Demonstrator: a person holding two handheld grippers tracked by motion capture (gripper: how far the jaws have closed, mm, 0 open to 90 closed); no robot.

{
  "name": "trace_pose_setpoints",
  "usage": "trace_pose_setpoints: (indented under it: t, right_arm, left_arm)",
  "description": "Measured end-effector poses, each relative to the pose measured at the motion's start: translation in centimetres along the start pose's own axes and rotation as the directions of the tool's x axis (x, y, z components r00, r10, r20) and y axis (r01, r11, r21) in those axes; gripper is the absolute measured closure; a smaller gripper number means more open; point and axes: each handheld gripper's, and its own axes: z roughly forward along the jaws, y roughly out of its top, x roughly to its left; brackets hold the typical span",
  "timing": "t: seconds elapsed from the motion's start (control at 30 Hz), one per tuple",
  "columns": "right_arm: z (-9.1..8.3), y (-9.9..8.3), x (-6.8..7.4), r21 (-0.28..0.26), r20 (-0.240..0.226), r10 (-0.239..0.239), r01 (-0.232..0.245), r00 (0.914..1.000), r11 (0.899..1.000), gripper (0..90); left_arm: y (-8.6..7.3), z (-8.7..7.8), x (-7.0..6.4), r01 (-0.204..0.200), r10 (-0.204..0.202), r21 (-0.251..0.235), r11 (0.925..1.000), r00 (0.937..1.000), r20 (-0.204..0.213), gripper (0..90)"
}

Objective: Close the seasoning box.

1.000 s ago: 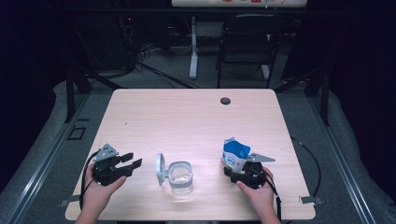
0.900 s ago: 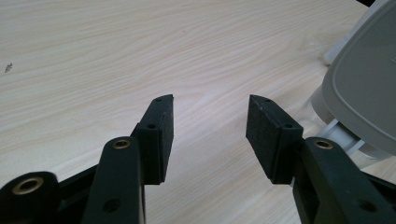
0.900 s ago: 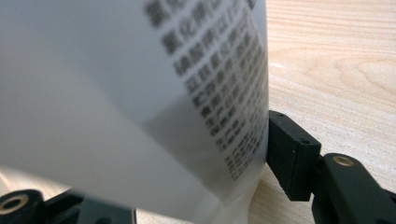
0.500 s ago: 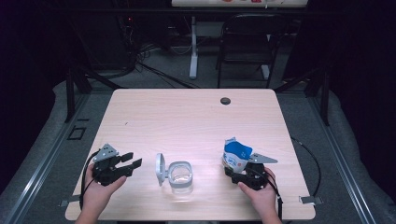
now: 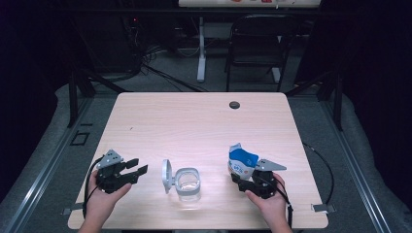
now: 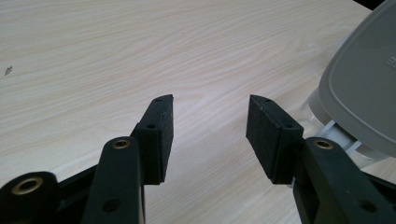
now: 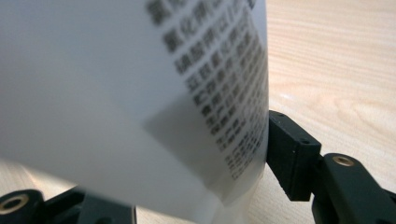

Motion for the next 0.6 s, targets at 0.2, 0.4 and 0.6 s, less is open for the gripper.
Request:
trace_pose_setpoints:
  t: [0.2, 0.4, 0.6]
  right_arm:
    - [-0.5, 0.3, 1.0, -0.034, -0.001, -0.021, 0.021, 0.9998, 0.999, 43.2]
    - [-1.1, 0.9, 1.6, -0.035, 0.026, -0.084, 0.085, 0.9961, 0.996, 43.2]
    - [-0.9, 1.1, 1.7, -0.039, 0.036, -0.101, 0.103, 0.9942, 0.994, 43.2]
  left_arm:
    - [-0.1, 0.0, 0.0, 0.001, -0.001, -0.008, 1.0000, 1.0000, -0.002, 51.9]
    - [-0.3, -0.3, 0.1, -0.004, 0.004, -0.006, 1.0000, 0.9999, -0.015, 49.2]
    - [-0.6, -0.7, 0.2, -0.003, 0.002, -0.018, 0.9998, 0.9995, -0.031, 47.7]
